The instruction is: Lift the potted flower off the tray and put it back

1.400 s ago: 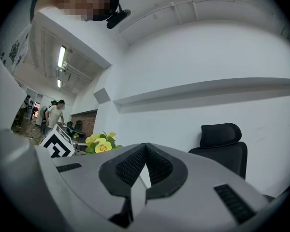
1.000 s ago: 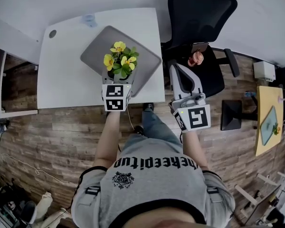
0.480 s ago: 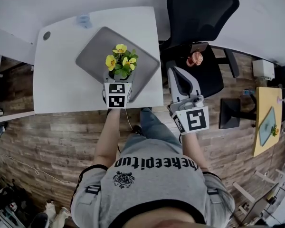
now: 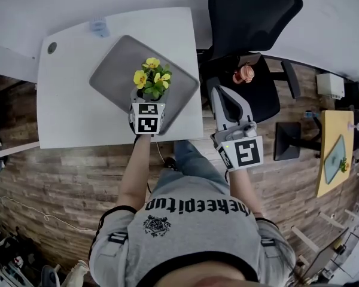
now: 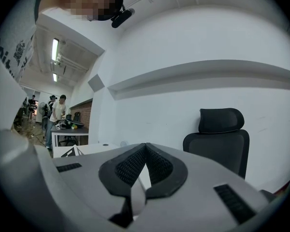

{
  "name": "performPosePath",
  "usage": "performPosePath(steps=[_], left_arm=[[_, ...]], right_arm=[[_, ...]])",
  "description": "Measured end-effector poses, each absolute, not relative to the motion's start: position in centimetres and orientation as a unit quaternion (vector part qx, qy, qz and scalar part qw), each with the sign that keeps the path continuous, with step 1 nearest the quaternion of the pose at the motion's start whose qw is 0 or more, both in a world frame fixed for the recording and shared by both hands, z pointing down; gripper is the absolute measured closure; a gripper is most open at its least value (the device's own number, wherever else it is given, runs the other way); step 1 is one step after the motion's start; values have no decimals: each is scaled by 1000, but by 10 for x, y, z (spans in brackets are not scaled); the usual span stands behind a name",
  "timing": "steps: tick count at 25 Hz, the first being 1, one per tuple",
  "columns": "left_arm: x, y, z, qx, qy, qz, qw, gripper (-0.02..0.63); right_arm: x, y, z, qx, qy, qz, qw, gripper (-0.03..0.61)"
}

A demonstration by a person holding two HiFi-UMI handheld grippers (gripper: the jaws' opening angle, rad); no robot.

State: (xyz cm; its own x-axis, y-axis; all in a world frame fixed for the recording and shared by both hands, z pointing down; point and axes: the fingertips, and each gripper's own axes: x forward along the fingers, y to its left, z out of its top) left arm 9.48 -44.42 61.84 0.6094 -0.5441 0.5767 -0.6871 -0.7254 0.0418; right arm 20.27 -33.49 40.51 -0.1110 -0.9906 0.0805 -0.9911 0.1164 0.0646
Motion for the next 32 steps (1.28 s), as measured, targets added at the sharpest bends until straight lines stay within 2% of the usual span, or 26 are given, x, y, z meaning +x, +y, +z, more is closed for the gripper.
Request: performPosePath(steps=[20, 32], left_arm=[[106, -457, 636, 897, -339, 264, 99, 278], [101, -447, 620, 903, -317, 267, 113, 273]], right_arm=[[207, -355, 420, 658, -751, 18, 58, 575], [199, -352, 414, 654, -754, 13, 55, 575]])
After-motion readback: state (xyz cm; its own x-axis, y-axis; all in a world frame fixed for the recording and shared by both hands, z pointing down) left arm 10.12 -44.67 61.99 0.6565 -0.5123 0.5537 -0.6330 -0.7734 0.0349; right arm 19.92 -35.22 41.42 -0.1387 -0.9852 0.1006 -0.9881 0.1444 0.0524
